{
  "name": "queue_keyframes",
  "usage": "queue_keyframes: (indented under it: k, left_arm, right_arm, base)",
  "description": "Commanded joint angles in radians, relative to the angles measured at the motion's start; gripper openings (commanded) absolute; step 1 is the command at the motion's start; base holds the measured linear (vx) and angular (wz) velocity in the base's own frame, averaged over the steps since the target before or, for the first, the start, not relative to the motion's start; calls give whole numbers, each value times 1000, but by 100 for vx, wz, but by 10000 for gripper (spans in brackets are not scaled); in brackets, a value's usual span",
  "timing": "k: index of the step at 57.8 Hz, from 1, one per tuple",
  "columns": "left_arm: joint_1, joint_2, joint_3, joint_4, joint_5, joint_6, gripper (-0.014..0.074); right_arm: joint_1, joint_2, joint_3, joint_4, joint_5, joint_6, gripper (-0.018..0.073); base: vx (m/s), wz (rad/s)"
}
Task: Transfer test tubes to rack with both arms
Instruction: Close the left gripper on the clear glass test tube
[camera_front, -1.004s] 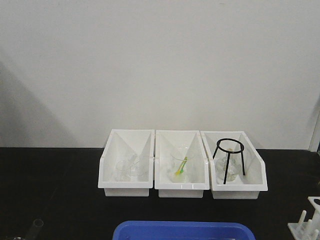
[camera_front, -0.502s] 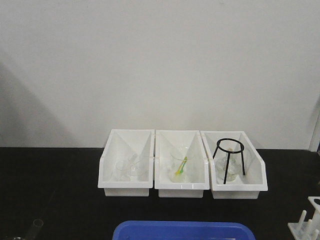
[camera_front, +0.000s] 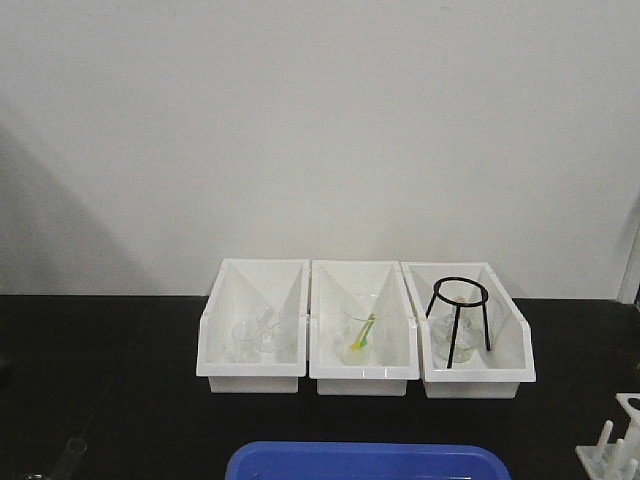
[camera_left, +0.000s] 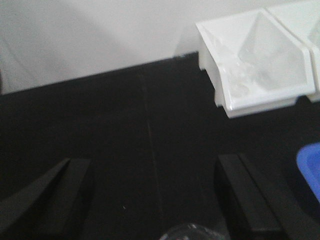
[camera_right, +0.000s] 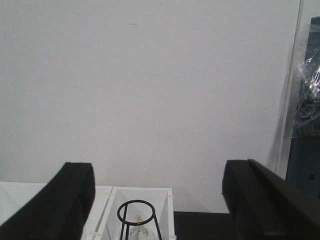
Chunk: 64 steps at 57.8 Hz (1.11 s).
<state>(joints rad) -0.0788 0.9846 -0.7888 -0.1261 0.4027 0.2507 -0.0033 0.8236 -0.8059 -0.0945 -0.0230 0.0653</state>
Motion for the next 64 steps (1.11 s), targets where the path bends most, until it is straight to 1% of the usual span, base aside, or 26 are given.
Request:
queue_keyframes:
  k: [1, 7, 10, 13, 18, 21, 22, 28, 33, 40, 43, 48, 51, 54, 56, 57, 60, 64]
  left_arm:
    - [-46, -44, 57, -55, -66, 38, 586]
    - [-104, -106, 170, -130, -99, 126, 586]
    - [-140, -155, 235, -162, -115, 203, 586]
    - [-164, -197, 290, -176, -137, 265, 586]
    - [-171, -244, 391, -180, -228, 344, 586]
    - [-170, -250, 435, -180, -300, 363, 586]
    - [-170, -250, 456, -180, -343, 365, 586]
    - [-170, -228, 532, -181, -568, 365, 586]
    - [-170, -174, 561, -181, -747, 365, 586]
    - [-170, -70, 555, -181, -913, 365, 586]
    - [-170, -25, 555, -181, -959, 358, 586]
    - [-170, 46, 555, -165, -1000, 326, 586]
    - [-170, 78, 555, -135, -1009, 288, 582]
    - [-173, 100, 555, -89, -1020, 236, 575]
    - [-176, 110, 555, -49, -1032, 197, 570]
    - [-178, 118, 555, -17, -1046, 167, 566]
    - [-181, 125, 555, 58, -1059, 128, 559]
    - [-181, 134, 555, 126, -1068, 90, 547]
  right_arm:
    - [0, -4, -36, -5, -91, -6, 552]
    - [1, -4, -36, -5, -91, -6, 551]
    - [2, -4, -36, -5, -91, -6, 551]
    - [2, -4, -36, -5, -91, -6, 551]
    - [2, -4, -36, -5, -91, -6, 551]
    - [2, -4, -36, -5, -91, -6, 551]
    - [2, -4, -36, -5, -91, -6, 551]
    - [2, -4, -36, -5, -91, -6, 551]
    - [2, -3, -36, -5, -91, -6, 551]
    - [2, 3, -36, -5, -87, -6, 551]
    - [2, 8, -36, -5, -85, -6, 551]
    - [2, 20, -36, -5, -74, -6, 551]
    - [2, 27, -36, -5, -68, -6, 551]
    - [2, 34, -36, -5, -61, -6, 551]
    - [2, 36, -36, -5, -60, -6, 551]
    - [2, 40, -36, -5, -60, -6, 551]
    - [2, 43, -36, -5, -60, -6, 551]
    - [2, 46, -36, -5, -60, -6, 551]
  base:
    - [0, 0]
    - [0, 0]
    - [0, 0]
    - [0, 0]
    - [0, 0]
    - [0, 0]
    - [0, 0]
    - [0, 0]
    - [0, 0]
    - [0, 0]
    - [0, 0]
    - [0, 0]
    - [0, 0]
    - [0, 0]
    - [0, 0]
    - [0, 0]
    - [0, 0]
    - [0, 0]
